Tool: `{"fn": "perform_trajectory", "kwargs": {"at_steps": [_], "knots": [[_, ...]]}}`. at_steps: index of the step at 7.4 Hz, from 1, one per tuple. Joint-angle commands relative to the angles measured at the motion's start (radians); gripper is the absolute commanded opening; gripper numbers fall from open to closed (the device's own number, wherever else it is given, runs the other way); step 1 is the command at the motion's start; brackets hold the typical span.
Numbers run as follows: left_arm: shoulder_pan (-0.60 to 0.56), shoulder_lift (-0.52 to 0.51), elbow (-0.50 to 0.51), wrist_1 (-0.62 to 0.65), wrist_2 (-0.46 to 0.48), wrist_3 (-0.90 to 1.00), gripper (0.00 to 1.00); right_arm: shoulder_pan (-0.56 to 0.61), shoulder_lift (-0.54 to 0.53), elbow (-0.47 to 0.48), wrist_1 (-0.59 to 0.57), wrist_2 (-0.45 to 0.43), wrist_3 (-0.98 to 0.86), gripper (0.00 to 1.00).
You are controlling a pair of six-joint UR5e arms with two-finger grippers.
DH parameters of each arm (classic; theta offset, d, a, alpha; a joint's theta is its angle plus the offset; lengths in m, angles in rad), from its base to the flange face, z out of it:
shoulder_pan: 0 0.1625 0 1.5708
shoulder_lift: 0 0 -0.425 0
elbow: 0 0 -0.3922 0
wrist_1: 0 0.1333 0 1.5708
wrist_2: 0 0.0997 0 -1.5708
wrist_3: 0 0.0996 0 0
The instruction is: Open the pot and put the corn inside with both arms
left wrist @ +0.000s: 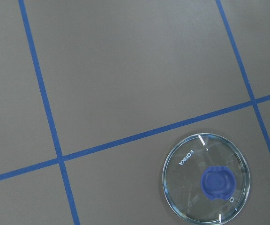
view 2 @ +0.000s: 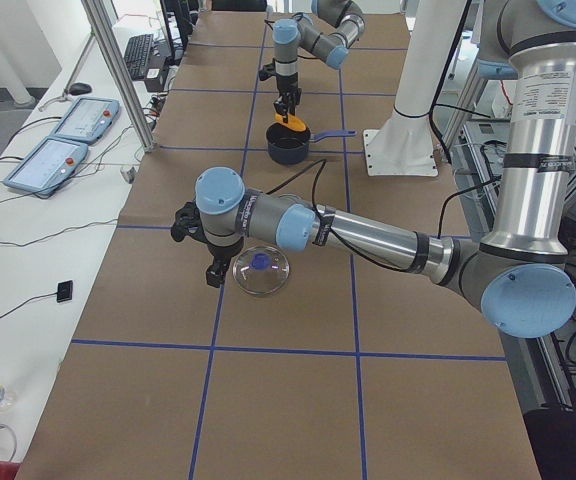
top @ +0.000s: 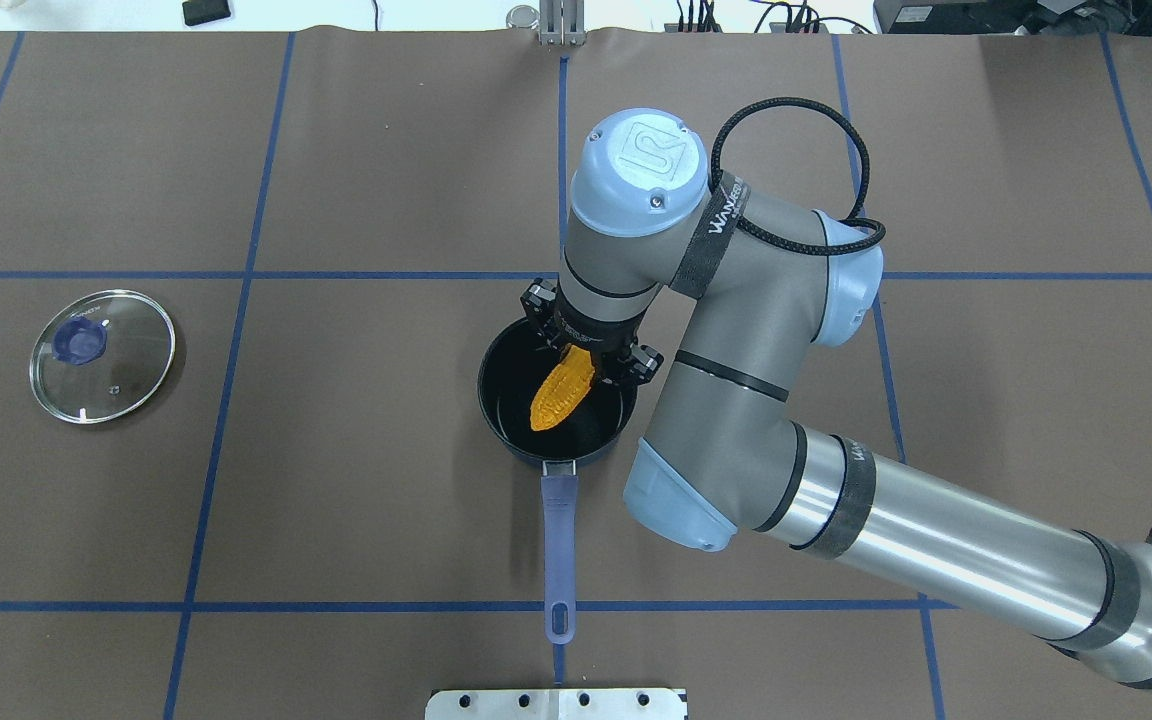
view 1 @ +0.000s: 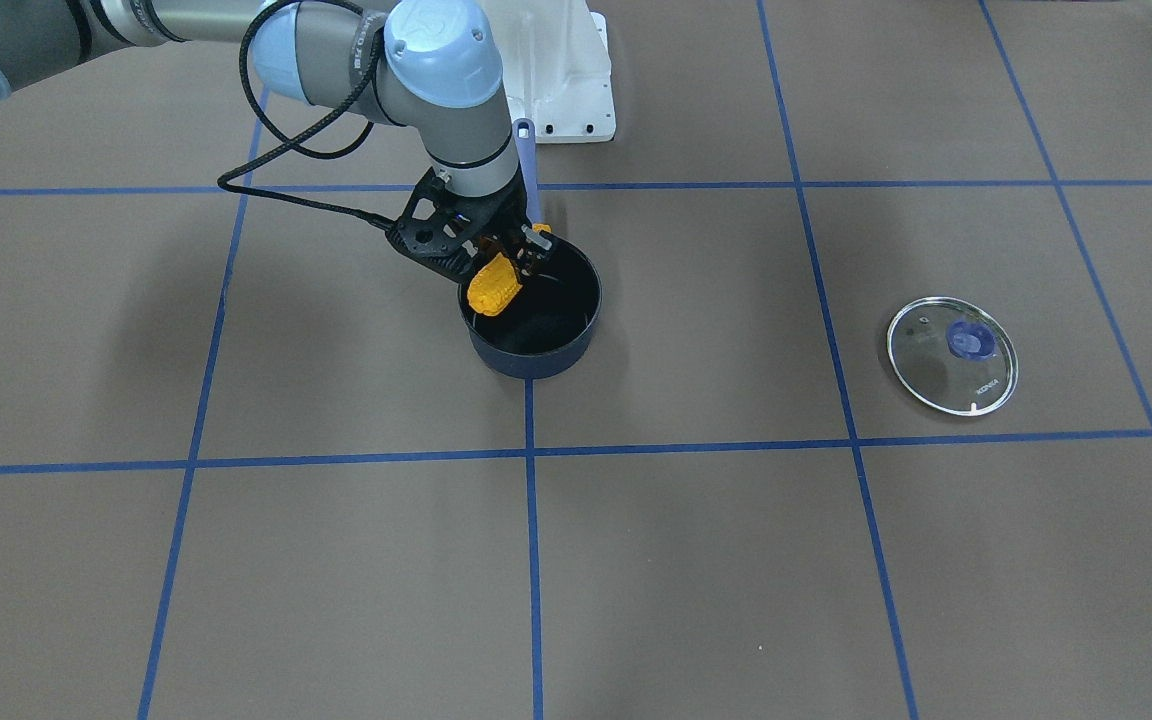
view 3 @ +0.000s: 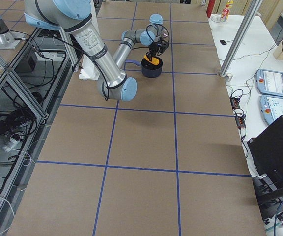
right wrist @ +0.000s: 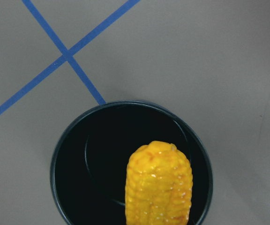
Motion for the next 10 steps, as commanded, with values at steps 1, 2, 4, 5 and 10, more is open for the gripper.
{"fn": "perform_trajectory", "kwargs": {"at_steps": [1, 2, 4, 5, 10], "knots": [[-0.001, 0.001, 0.000, 0.000, -0.001, 0.000, 0.98, -0.014, 0.018, -0.073, 0.056, -0.025, -0.006, 0.29], [-0.001, 0.001, 0.000, 0.000, 0.001, 0.000, 0.98, -0.015, 0.016, -0.079, 0.072, -0.025, -0.003, 0.31], [-0.001, 0.001, 0.001, 0.000, 0.001, 0.000, 0.98, -0.017, 0.016, -0.073, 0.072, -0.027, -0.033, 0.91], [-0.001, 0.001, 0.003, 0.000, 0.001, 0.000, 0.98, -0.015, 0.016, -0.067, 0.072, -0.043, -0.063, 1.00], [-0.024, 0.001, 0.029, 0.024, 0.002, 0.100, 0.98, 0.272, -0.204, 0.120, 0.057, 0.038, -0.564, 1.00]]}}
